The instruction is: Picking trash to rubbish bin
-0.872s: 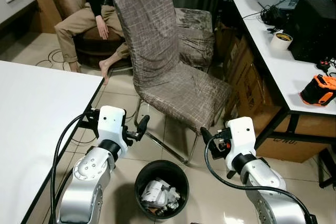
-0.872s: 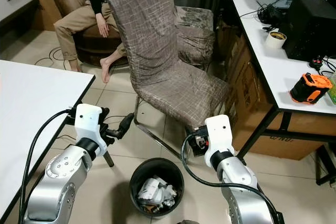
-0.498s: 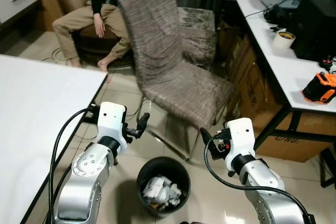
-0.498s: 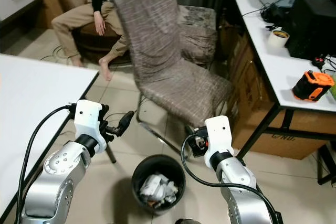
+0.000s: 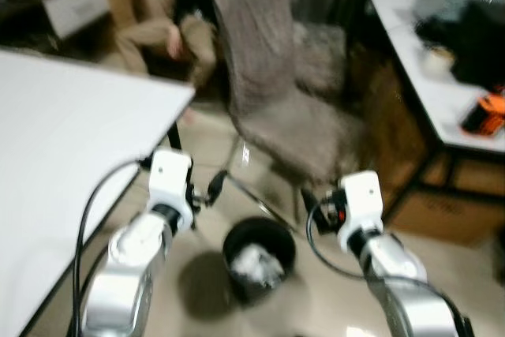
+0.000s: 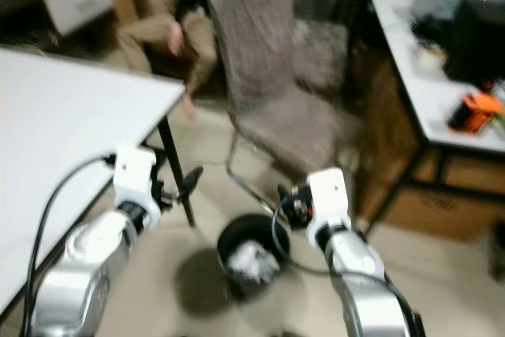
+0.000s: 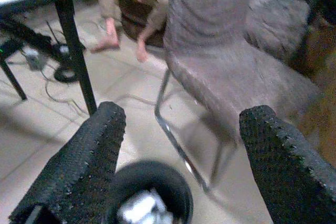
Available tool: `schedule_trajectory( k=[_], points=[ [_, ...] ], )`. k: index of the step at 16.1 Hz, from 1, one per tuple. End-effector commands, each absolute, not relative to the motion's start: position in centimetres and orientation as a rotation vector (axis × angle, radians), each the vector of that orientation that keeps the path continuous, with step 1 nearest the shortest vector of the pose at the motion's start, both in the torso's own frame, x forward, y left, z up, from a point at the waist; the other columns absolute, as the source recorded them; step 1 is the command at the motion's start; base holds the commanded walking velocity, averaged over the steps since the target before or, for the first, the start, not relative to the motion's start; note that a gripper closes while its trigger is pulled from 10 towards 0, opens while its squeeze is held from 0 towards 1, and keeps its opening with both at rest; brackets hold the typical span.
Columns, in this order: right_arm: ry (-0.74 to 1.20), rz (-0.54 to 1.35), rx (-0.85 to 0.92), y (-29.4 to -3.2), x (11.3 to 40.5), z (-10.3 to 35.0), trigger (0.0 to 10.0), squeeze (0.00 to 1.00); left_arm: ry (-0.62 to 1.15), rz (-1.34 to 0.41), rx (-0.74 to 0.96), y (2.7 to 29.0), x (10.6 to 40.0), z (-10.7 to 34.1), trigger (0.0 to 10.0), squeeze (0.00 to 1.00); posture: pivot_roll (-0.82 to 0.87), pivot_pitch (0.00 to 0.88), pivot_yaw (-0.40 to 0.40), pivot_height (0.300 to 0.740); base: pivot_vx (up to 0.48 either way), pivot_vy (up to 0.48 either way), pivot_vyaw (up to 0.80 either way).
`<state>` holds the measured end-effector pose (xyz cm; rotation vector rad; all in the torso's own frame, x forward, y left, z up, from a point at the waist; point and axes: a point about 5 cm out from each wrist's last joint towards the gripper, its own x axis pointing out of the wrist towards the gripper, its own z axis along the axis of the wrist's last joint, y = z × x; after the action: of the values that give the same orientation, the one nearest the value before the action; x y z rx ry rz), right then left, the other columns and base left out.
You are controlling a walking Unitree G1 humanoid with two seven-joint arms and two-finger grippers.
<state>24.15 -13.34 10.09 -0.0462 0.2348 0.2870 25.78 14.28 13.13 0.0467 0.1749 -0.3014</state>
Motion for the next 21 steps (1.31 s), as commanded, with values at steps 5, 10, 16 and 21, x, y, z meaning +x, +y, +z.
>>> schedule_trajectory(
  k=[5, 10, 16, 21],
  points=[
    [0.220, 0.284, -0.061, -13.6, 24.5, 10.4, 10.0, 0.00, 0.158, -0.291, 0.049, 14.5, 26.2, 13.6, 10.0, 0.00, -0.14, 0.000, -0.031, 0.740, -0.322, 0.000, 0.00],
    [0.218, 0.281, -0.055, -13.3, 24.6, 10.3, 10.0, 0.00, 0.158, -0.273, 0.047, 15.1, 26.5, 13.7, 10.0, 0.00, -0.14, 0.000, -0.029, 0.740, -0.323, 0.000, 0.00],
    [0.212, 0.288, -0.069, -13.1, 25.0, 10.4, 10.0, 0.00, 0.156, -0.273, 0.060, 15.2, 26.6, 13.7, 10.0, 0.00, -0.13, 0.000, -0.033, 0.740, -0.321, 0.000, 0.00],
    [0.177, 0.281, -0.114, -13.0, 25.1, 10.5, 10.0, 0.00, 0.159, -0.267, 0.066, 15.3, 26.2, 13.6, 10.0, 0.00, -0.13, 0.000, -0.042, 0.740, -0.317, 0.000, 0.00]
  ],
)
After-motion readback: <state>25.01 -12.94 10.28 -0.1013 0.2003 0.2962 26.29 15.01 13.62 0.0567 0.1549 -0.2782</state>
